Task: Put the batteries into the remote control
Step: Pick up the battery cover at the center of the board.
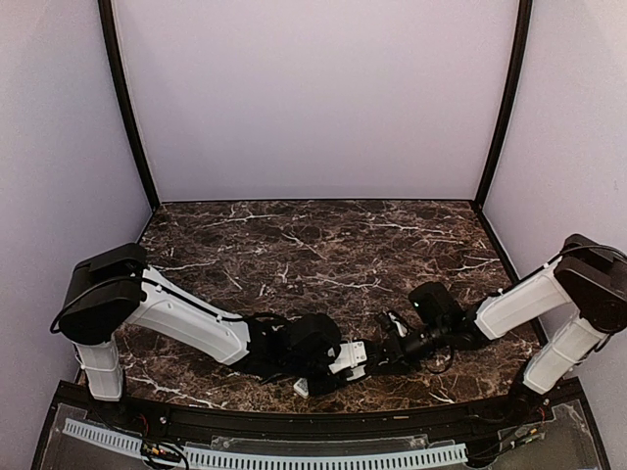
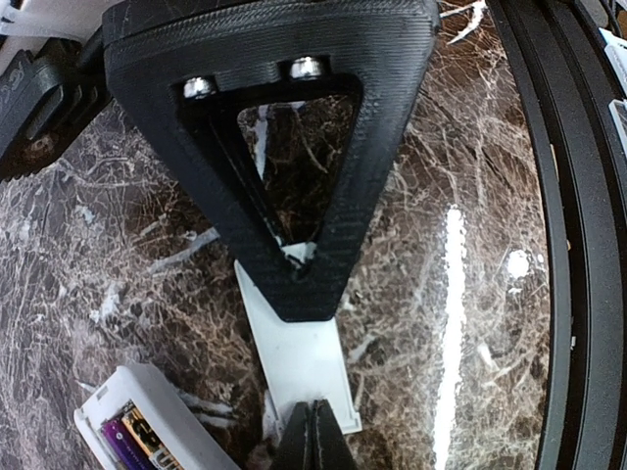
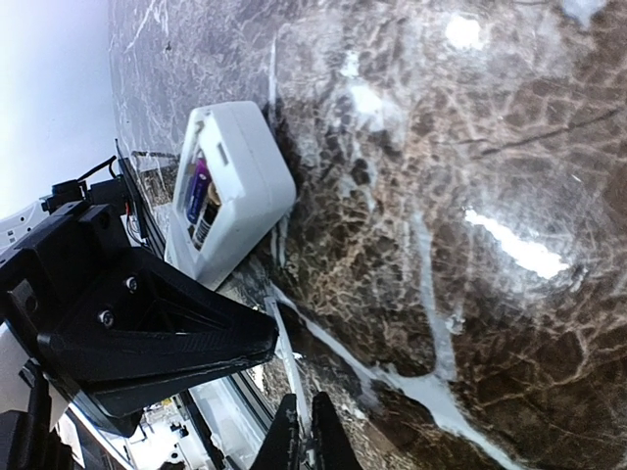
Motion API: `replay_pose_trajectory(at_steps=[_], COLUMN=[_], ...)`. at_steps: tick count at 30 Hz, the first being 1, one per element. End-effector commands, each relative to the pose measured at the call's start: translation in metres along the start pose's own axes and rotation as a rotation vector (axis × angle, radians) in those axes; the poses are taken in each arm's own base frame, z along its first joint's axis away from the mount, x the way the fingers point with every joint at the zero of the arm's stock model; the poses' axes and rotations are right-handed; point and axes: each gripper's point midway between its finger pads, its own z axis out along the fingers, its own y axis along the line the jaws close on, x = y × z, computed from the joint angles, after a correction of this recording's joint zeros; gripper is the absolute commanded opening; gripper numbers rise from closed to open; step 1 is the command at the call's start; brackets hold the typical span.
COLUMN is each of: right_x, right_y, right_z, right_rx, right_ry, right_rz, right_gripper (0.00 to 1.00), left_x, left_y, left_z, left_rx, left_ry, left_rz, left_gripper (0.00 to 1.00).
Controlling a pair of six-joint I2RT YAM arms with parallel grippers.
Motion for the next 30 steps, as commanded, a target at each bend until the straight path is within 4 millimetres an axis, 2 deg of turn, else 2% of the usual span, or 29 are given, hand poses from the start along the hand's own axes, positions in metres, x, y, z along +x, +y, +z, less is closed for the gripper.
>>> replay_pose_trajectory(at_steps=[1,8,11,14,15,20,25,27,30], right_x=[-0.002,-0.004,-0.005,-0.006,-0.007,-0.013,-0.021,-0.023,-0.025], right_y=[0.009,0.008,0.01,0.013,0.016,0.038,0.07,0.082,0.108], right_z=[-0.003,-0.004,-0.006,-0.01,-0.013,-0.031,-0.06,-0.071,-0.085], right_rx=[-0.035,-0.012,0.0,0.018,0.022,0.062,0.107,0.133,0.131], right_ry=[-0.011,-0.012,-0.017,-0.019,-0.02,-0.042,-0.086,-0.1,-0.109], right_rz=[-0.028,-0.031,-0.039,-0.05,-0.057,-0.103,-0.2,-0.239,-0.322], right_gripper=[0.02,0.0,0.0,0.0,0.0,0.0,0.0,0.0,0.0], left_x=[0.048,0.046,0.04,0.022,0.017,-0.024,-0.047,-0.064,-0.077], left_y=[-0.008,-0.008,0.001,0.008,0.009,0.017,0.02,0.024,0.03], left_z=[0.0,-0.001,-0.006,-0.019,-0.022,-0.06,-0.098,-0.123,-0.148], left_rx=[0.024,0.023,-0.027,-0.056,-0.061,-0.093,-0.105,-0.127,-0.161], left_ry=[0.151,0.142,0.125,0.079,0.067,-0.052,-0.16,-0.238,-0.315], left_rz=[0.003,-0.001,-0.005,-0.003,-0.003,0.004,0.001,-0.014,-0.019], left_gripper=[0.0,0.01,0.09,0.17,0.24,0.41,0.53,0.59,0.68])
